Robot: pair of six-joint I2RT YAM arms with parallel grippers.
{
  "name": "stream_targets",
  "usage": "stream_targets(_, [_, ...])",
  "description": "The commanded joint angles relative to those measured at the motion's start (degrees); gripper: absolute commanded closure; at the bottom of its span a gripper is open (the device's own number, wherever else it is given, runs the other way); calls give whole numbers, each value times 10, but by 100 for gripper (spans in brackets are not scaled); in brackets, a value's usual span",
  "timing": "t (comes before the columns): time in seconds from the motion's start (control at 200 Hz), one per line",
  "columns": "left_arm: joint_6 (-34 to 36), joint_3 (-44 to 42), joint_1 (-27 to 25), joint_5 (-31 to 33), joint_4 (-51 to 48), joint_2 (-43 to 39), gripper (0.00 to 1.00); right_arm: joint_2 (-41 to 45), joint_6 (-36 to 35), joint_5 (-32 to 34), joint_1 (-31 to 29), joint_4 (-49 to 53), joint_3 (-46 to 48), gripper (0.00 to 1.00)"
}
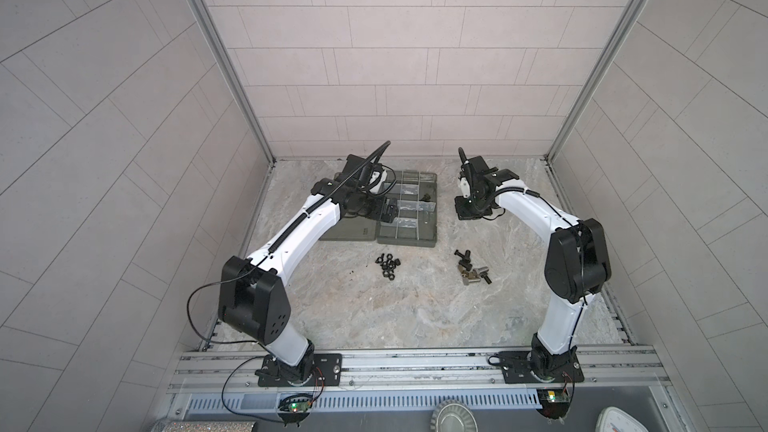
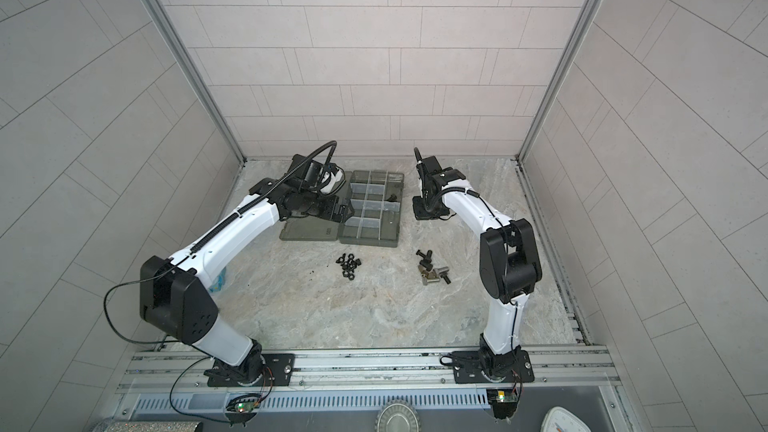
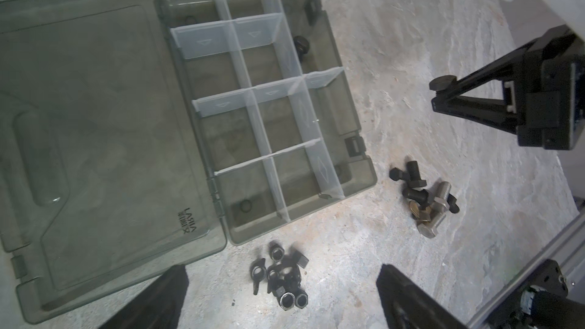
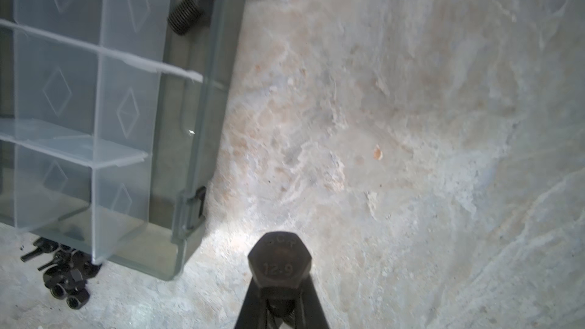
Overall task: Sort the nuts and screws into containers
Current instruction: 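Carry the black bolt over a box compartment and open the right gripper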
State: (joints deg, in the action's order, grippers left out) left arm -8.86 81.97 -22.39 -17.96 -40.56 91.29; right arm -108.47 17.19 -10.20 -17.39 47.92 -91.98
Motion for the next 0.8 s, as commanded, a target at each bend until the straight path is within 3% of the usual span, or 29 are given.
stream_targets(0.0, [-13, -14, 4, 0, 7, -27, 0, -41, 12, -13, -6, 25, -47, 98])
stream_targets(0.35, [-8, -63, 14, 13, 18, -77, 0, -167, 6, -49, -17, 19, -225, 98])
stream_targets(0.796, [-6, -77, 16, 33, 19, -83, 0, -310, -12, -78, -34, 28, -415, 94])
